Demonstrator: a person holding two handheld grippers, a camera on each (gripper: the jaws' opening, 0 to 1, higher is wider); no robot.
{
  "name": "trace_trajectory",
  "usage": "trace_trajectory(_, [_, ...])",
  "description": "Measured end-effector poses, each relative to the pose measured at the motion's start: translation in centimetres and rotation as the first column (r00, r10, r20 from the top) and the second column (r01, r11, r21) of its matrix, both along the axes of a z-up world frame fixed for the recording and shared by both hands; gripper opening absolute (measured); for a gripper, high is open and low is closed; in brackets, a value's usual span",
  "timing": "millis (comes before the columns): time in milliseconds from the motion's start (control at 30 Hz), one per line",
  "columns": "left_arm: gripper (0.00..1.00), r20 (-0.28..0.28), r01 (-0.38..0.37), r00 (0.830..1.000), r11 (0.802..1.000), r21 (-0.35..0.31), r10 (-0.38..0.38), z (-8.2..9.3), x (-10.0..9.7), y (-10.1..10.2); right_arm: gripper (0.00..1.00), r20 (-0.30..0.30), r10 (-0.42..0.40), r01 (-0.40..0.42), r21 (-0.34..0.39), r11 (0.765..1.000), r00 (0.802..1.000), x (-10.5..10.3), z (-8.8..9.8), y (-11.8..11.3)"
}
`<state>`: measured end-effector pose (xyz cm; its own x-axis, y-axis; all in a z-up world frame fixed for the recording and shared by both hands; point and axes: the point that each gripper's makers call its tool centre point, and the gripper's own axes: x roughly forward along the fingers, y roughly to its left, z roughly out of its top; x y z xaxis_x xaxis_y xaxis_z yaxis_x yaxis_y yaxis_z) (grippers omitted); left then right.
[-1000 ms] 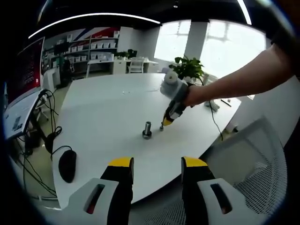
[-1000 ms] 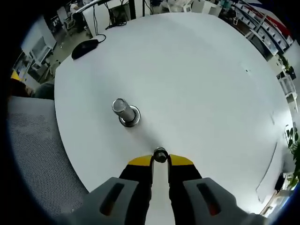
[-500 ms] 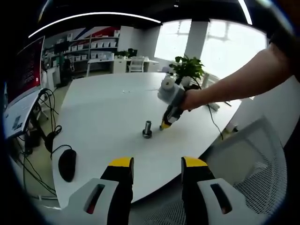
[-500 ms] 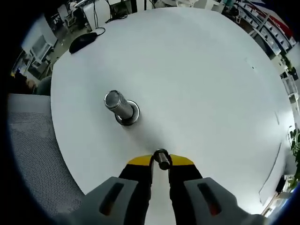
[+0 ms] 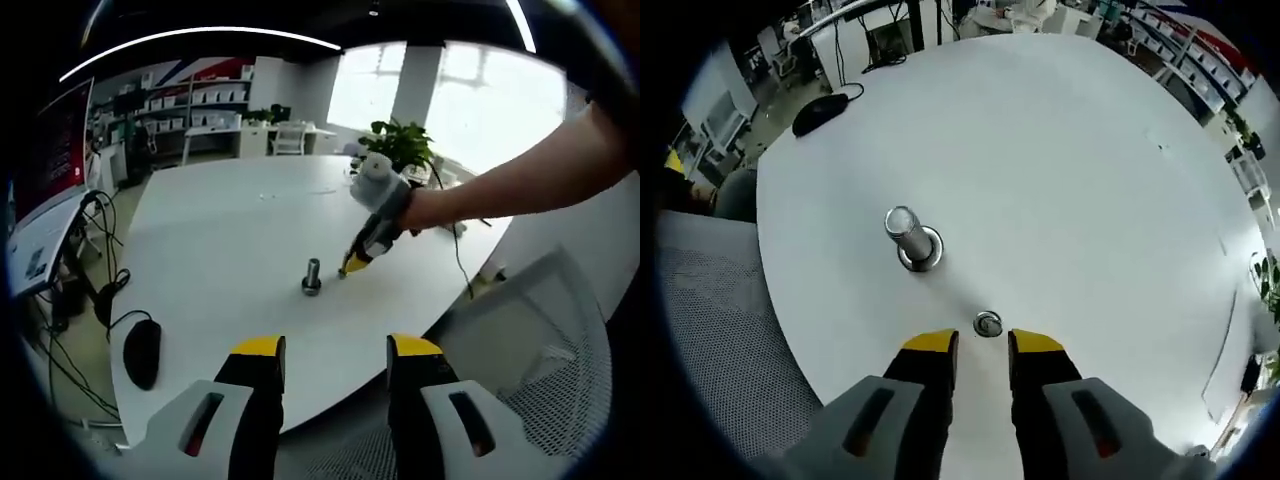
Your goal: Place the washer onto the threaded stud by aligning its center hole with the stud, sliding it down to the base, and recovering from edge contact or off-axis alignment until the washer reaches the visible bottom stop.
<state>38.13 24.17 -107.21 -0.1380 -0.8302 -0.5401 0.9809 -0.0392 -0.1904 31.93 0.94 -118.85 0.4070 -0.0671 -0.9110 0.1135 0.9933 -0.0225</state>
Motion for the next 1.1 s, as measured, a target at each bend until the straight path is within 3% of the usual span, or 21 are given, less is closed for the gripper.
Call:
trace_trajectory(33, [0.39,0.0,0.001,1.0,1.0,-0.001,-0.001,0.0,0.0,0.0,0.23,0.012,-0.001,0.001,-0.002,1.0,1.0,0.1,-0.5,-0.3])
trace_trajectory(100, [0.39,0.0,0.003,1.0,1.0,-0.002,-0.003,0.1,-0.1,0.0,0.24,0.051,0.017,-0.018,0.004,1.0,0.999,-0.2,0.2,0.1])
trace_trajectory(167, [0.39,0.0,0.005,1.0,1.0,-0.004,-0.005,0.1,-0.1,0.0,0.25,0.075,0.013,-0.012,-0.009,1.0,0.997,-0.9,2.1,0.9])
trace_trajectory(333, [0.39,0.002,0.012,1.0,1.0,-0.005,-0.012,0.2,-0.3,0.0,0.25,0.201,-0.051,0.062,-0.046,0.997,0.978,-1.5,5.2,0.7])
trace_trajectory(600, [0.39,0.003,0.017,1.0,1.0,-0.013,-0.017,0.4,-0.3,0.0,0.25,0.363,-0.16,0.185,-0.034,0.982,0.918,-4.8,9.9,1.9])
trace_trajectory(700, [0.39,0.003,0.021,1.0,1.0,-0.011,-0.021,0.3,-0.3,0.0,0.26,0.43,-0.217,0.243,-0.005,0.97,0.876,-6.3,11.4,2.3])
trace_trajectory(767, [0.39,0.003,0.024,1.0,1.0,-0.013,-0.024,0.4,-0.4,0.0,0.27,0.447,-0.243,0.267,0.01,0.964,0.861,-7.2,11.9,2.1])
trace_trajectory(867, [0.39,0.0,0.026,1.0,1.0,-0.013,-0.026,0.4,-0.5,0.0,0.28,0.459,-0.243,0.282,-0.017,0.959,0.855,-8.9,13.1,3.2])
trace_trajectory(967, [0.39,-0.002,0.029,1.0,0.999,-0.013,-0.029,0.4,-0.5,0.0,0.28,0.462,-0.243,0.297,-0.046,0.954,0.853,-10.3,13.5,3.8])
trace_trajectory(1100, [0.39,-0.002,0.035,0.999,0.999,-0.012,-0.035,0.3,-0.5,0.0,0.28,0.479,-0.278,0.335,-0.036,0.942,0.833,-11.9,13.5,4.4])
